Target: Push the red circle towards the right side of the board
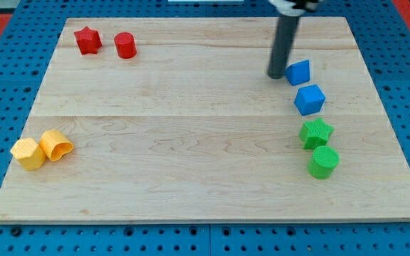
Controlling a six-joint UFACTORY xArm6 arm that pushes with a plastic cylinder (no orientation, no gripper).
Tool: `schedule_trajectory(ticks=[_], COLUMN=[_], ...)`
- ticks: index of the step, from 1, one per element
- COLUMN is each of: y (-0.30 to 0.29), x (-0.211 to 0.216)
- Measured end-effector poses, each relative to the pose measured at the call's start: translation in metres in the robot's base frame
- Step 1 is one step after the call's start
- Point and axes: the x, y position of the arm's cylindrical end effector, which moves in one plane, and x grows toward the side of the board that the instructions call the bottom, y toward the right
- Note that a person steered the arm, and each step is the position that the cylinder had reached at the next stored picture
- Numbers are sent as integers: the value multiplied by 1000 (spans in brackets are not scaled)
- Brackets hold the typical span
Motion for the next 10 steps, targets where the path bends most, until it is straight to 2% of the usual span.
schedule_trajectory(ticks=[2,3,4,5,7,10], y=[-291,-331,-282,-220,-109,45], x=[-2,-46,-74,-78,-114,-98])
